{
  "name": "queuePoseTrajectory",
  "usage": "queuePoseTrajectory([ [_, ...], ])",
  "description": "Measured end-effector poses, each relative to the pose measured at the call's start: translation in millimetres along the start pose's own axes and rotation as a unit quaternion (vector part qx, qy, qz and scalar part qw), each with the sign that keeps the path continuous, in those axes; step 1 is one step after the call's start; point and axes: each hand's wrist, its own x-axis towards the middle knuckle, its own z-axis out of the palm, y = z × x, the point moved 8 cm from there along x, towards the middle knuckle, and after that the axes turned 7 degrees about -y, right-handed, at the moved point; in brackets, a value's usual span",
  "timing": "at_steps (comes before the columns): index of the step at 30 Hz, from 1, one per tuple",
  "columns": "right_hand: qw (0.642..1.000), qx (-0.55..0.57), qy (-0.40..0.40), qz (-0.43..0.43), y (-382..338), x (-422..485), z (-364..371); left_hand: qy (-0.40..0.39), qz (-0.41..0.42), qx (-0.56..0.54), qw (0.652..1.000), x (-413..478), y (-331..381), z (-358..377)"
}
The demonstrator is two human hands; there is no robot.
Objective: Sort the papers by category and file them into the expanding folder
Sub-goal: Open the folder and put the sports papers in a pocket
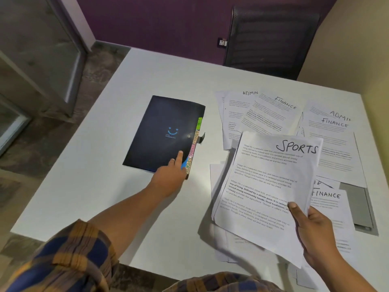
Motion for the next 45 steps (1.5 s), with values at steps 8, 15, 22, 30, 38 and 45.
queuePoseTrajectory([
  [8,1.0,0.008,-0.024,-0.016,-22.8,3.7,8.5,0.263,-0.119,-0.121,0.95,-27.6,-50.5,-64.2],
  [15,0.997,0.018,-0.063,-0.048,-50.4,-1.8,12.6,0.314,-0.196,-0.305,0.878,-99.4,-48.0,-97.8],
  [22,0.995,0.026,-0.083,-0.058,-58.8,2.0,15.9,0.261,-0.155,-0.278,0.911,-91.3,-30.4,-62.2],
  [30,0.995,0.027,-0.062,-0.067,-54.2,-3.0,-1.2,-0.018,-0.153,-0.157,0.975,-56.4,0.9,-23.6],
  [38,0.998,0.02,-0.042,-0.048,-37.7,-8.8,-17.9,-0.049,-0.158,-0.048,0.985,-36.0,15.8,-5.6],
  [45,0.998,0.035,-0.03,-0.033,-30.2,-10.3,-31.7,0.012,-0.156,-0.093,0.983,-44.9,13.6,-14.9],
])
